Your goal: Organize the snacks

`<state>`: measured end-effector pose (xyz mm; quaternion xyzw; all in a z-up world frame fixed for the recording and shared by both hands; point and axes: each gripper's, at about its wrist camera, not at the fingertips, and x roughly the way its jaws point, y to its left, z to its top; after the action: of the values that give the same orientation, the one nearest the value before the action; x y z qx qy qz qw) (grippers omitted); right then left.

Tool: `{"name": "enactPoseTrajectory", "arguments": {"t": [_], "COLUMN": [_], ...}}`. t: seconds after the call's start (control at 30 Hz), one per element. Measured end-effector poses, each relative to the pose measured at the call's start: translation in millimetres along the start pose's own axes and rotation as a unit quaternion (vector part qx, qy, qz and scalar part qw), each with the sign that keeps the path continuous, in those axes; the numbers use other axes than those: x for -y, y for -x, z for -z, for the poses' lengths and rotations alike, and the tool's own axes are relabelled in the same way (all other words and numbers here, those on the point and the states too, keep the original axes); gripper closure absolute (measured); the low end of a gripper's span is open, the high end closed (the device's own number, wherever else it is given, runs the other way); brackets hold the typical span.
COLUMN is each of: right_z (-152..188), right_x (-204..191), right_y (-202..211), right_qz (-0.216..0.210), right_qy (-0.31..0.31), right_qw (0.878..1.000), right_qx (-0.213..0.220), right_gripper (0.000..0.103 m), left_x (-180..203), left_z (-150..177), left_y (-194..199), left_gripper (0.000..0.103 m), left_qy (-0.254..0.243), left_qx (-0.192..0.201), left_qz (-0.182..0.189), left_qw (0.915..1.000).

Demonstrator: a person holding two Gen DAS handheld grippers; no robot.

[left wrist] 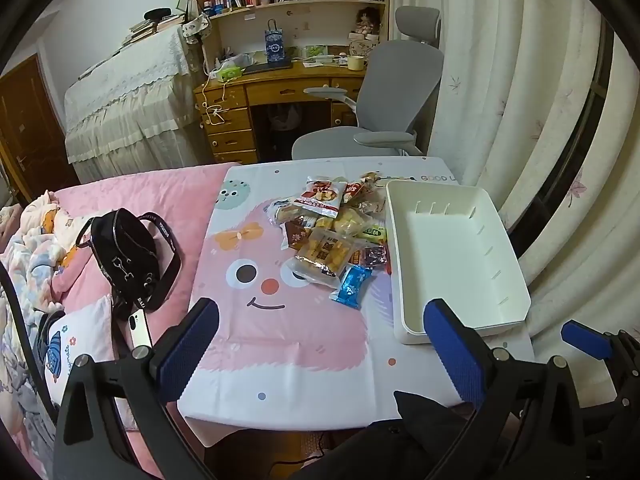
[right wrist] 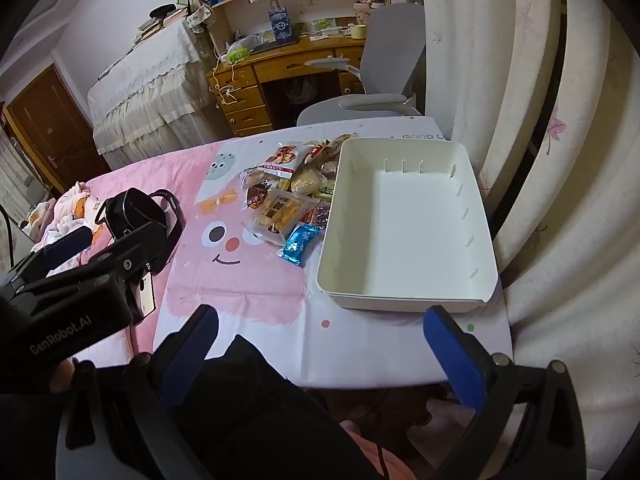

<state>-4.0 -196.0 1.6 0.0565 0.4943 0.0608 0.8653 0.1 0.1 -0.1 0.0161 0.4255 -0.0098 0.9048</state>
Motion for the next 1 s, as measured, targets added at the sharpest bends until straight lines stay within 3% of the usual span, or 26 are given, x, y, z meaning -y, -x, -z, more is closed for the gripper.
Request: {"name": "enactPoseTrajectory", "arguments": {"t": [1.0], "right_z": [3.1], "right_x": [6.1], "right_y": [-4.6], "right_qz": [-0.001], "right_qy": [-0.001], "right_qw": [1.000], "right_qx": [-0.012], "right_gripper": [0.000], "left_x": [7.2], "left_z": [7.3], "left_y": [-1.5], "left_gripper": [0.001], "left_qy": [-0.001], "left_qx": [0.000], "left_qz": [0.002], "left_qw": [1.0000]}}
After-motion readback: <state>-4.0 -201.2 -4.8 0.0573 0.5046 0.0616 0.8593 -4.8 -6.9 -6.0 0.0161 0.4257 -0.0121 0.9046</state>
